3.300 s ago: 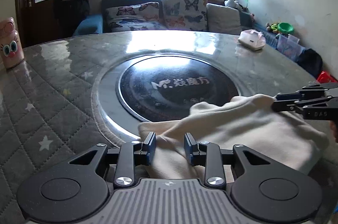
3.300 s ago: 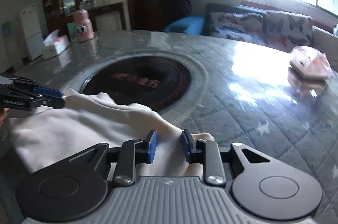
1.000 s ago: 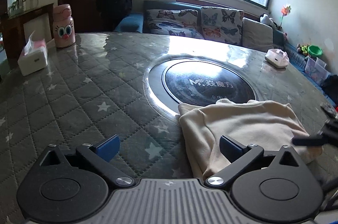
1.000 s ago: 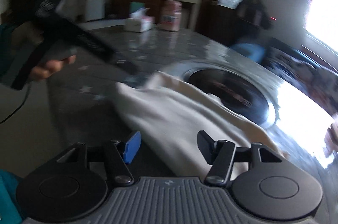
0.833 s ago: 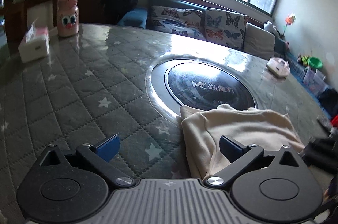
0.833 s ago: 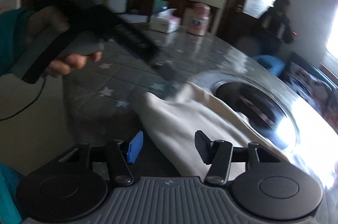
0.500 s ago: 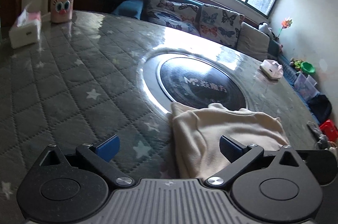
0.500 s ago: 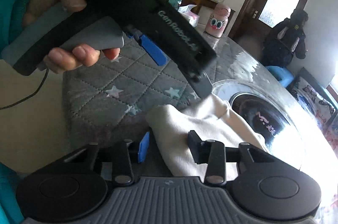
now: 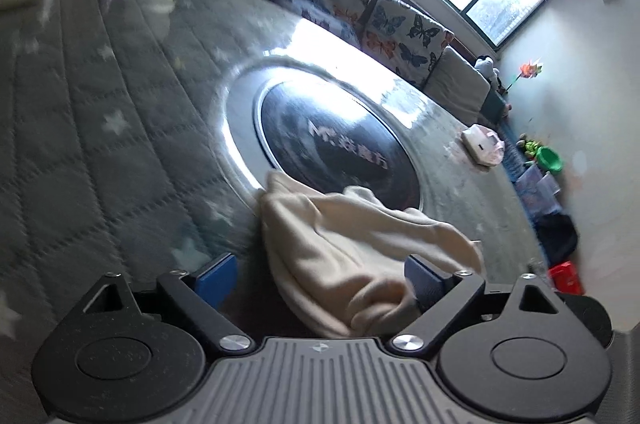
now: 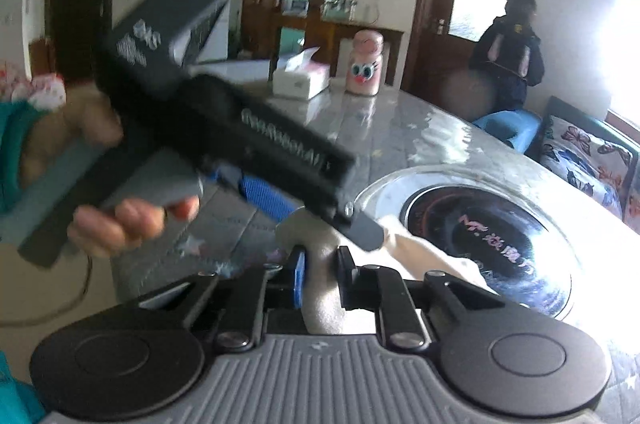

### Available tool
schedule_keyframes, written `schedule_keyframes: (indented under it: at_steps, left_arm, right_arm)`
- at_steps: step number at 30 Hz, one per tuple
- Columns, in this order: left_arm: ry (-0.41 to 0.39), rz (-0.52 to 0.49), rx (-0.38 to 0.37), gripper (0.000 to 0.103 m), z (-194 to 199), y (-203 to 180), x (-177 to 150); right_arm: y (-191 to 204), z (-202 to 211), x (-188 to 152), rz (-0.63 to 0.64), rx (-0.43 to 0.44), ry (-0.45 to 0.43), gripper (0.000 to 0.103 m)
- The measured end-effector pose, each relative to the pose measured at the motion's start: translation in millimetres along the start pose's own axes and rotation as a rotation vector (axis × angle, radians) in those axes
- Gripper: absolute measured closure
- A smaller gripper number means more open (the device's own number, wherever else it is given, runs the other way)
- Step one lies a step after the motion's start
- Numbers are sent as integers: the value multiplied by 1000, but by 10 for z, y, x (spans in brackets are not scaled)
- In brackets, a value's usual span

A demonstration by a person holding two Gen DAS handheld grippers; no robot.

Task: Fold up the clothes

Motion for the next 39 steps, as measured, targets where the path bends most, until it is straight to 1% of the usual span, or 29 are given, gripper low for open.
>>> schedule_keyframes:
  at_steps: [2,3,6,8,9,10,11,13,14,16,18,21,25,27,29,31,33,34,35,37,39]
  left_arm:
    - [24,52,-42,22,-71,9,6]
    - [37,78,-58,24,-114,13,7]
    - [58,148,-84,32,-240,35,-10]
    - [54,177,-99,43,-278,46,-6]
    - [56,188,-100,46,-293,50,-2]
    - [58,199,-101,52,-308,54,2]
    - [60,204,-99,62,-322,57,3]
    - [60,199,-83,73,-343,62,-2]
    - [59,199,-80,75,-349,69,-6]
    - [57,205,-85,78,-348,97,-19]
    - [55,206,-88,79,-347,110,-27]
    - [52,194,-84,79,-343,101,-35]
    - [42,152,-61,79,-331,48,-51]
    - [38,118,-41,79,-330,3,-57]
    - [33,90,-22,78,-328,-34,-66]
    - [29,62,-5,78,-330,-68,-75]
    - [26,42,8,78,-338,-92,-82]
    - [25,31,15,78,-338,-103,-84]
    - [23,18,22,78,-339,-116,-87]
    - [20,-9,38,78,-337,-143,-91]
    - [17,-33,51,78,-339,-163,-92]
  right_arm:
    - [-53,48,-10,-13,6,-12,89]
    - [-74,68,-21,-16,9,-17,90]
    - [-98,104,-70,-23,21,-27,90]
    - [-108,124,-105,-27,30,-32,91]
    - [-113,134,-122,-29,34,-35,91]
    - [-115,140,-139,-29,38,-36,91]
    - [-113,139,-154,-25,44,-35,91]
    - [-119,145,-183,-17,51,-35,91]
    - [-132,156,-195,-17,53,-37,89]
    - [-166,209,-229,-41,47,-41,87]
    - [-198,269,-269,-69,37,-45,87]
    - [-368,400,-381,-134,-12,-37,86]
    - [-769,511,-587,-239,-131,-5,85]
    - [-984,552,-704,-299,-191,11,83]
    - [-1199,593,-823,-359,-251,27,79]
    - [-1405,628,-937,-418,-301,40,78]
    - [-1561,613,-1014,-478,-309,35,73]
    - [-1635,602,-1048,-507,-312,31,67]
    - [-1698,588,-1078,-531,-315,27,65]
    - [-1796,554,-1131,-566,-317,21,62]
    - [-1872,480,-1165,-604,-299,18,61]
Point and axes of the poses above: each gripper's, at about its wrist camera, not at the fingertips, and z roughly against the way its jaws point, y to its left, x to its top, the point moved 1 cm from there along -z, roughly the way its jaws point, and after that the axes turned 4 degrees about y, right-handed, at the moved point
